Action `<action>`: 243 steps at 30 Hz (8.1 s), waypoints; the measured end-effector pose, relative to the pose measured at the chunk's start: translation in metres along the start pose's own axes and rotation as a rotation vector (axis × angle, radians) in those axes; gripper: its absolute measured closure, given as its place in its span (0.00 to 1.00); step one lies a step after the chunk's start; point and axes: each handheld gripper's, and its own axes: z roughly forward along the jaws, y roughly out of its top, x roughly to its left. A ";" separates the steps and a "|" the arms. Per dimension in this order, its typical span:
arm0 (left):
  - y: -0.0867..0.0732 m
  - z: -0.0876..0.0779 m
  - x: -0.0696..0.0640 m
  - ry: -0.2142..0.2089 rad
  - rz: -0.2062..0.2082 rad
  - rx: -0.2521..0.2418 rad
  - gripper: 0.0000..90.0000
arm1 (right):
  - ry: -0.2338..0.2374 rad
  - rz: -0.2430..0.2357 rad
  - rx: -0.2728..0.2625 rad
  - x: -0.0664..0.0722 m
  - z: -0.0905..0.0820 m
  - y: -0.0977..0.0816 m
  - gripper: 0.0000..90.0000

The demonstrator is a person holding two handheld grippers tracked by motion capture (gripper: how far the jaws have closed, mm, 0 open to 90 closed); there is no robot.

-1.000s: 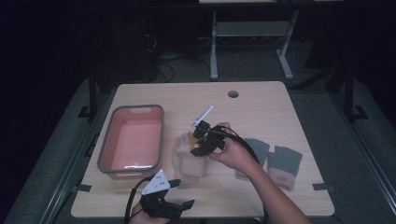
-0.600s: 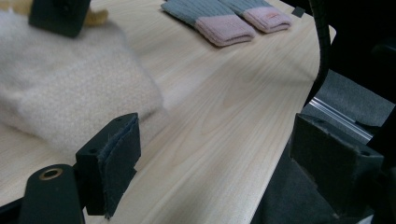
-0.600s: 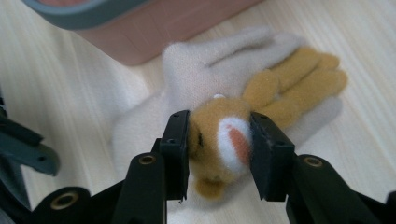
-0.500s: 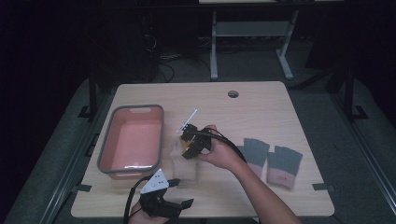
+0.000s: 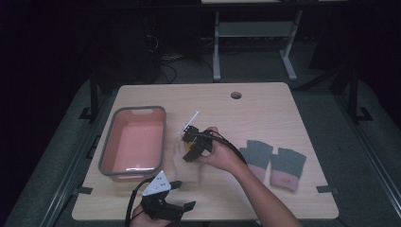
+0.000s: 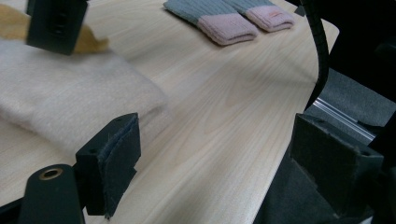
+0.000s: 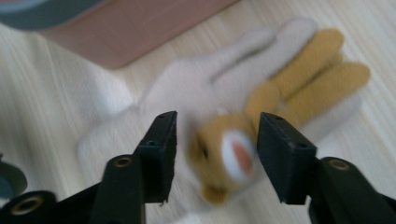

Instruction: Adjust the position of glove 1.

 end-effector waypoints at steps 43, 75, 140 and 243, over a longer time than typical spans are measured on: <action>0.013 0.014 0.005 -0.016 -0.042 0.006 0.18 | -0.155 0.052 0.046 -0.021 0.005 -0.042 0.35; 0.047 0.077 0.042 -0.005 -0.329 0.093 0.19 | -0.039 0.340 -0.178 -0.031 -0.046 -0.120 0.38; 0.044 0.104 0.064 -0.126 -0.515 0.184 0.73 | 0.272 0.746 -0.335 -0.042 -0.007 -0.157 0.92; 0.127 -0.024 0.106 -0.109 -0.397 0.014 0.74 | 0.323 0.538 -0.455 -0.027 -0.092 -0.023 0.93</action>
